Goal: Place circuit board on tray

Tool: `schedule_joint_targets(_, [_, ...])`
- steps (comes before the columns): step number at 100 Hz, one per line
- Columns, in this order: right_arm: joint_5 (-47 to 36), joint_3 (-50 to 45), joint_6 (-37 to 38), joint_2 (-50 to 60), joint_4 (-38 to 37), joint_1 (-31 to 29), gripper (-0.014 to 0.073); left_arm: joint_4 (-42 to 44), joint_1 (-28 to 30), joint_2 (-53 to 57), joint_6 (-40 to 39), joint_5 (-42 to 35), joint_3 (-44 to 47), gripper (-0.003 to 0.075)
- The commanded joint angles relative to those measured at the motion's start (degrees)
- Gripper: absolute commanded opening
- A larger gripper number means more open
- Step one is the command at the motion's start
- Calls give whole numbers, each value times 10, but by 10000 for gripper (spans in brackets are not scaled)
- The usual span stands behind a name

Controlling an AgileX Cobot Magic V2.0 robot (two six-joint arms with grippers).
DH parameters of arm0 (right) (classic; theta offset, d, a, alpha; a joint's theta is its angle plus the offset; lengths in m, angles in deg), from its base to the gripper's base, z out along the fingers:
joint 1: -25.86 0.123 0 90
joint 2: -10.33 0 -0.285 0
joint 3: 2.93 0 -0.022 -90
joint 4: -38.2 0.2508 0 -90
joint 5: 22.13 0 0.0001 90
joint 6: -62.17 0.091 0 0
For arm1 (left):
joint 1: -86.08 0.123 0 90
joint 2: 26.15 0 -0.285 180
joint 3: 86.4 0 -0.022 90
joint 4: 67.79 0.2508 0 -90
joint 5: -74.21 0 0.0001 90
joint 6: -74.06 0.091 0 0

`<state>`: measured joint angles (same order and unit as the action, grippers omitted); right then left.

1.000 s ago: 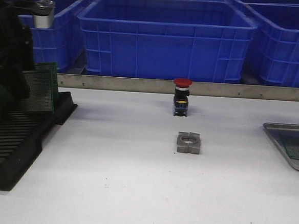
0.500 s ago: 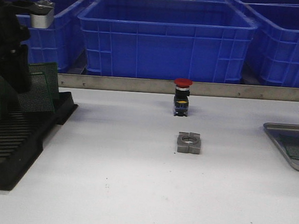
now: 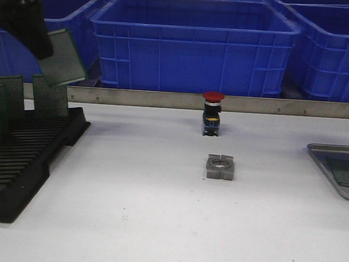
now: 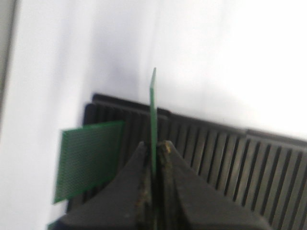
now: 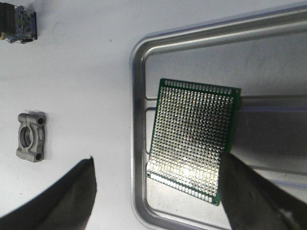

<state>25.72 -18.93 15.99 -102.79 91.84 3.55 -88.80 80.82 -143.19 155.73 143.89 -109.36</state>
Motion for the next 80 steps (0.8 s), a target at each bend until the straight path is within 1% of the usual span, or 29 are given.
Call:
schedule_joint_targets(1, [16,16,-4,31,18,-3,552,-68,-1,56,-8,32,-24,-18])
schedule_joint_targets(14, [16,16,-4,31,18,-3,552,-137,-15,89,-10,32,-24,-18])
schedule_joint_targets(24, [16,16,-4,31,18,-3,552,-178,-37,104,-34,32,-24,-18])
schedule_joint_targets(34, [16,16,-4,31,18,-3,552,-193,-69,105,-56,32,-23,-18])
schedule_joint_targets(50, [17,16,-16,34,18,-1,552,-218,-129,105,-56,32,13,-18])
schedule_joint_targets(63, [18,16,-35,47,23,9,552,-222,-169,105,-56,32,47,-18])
schedule_joint_targets(80, [38,28,-83,78,29,33,552,-226,-191,98,-55,32,60,-18])
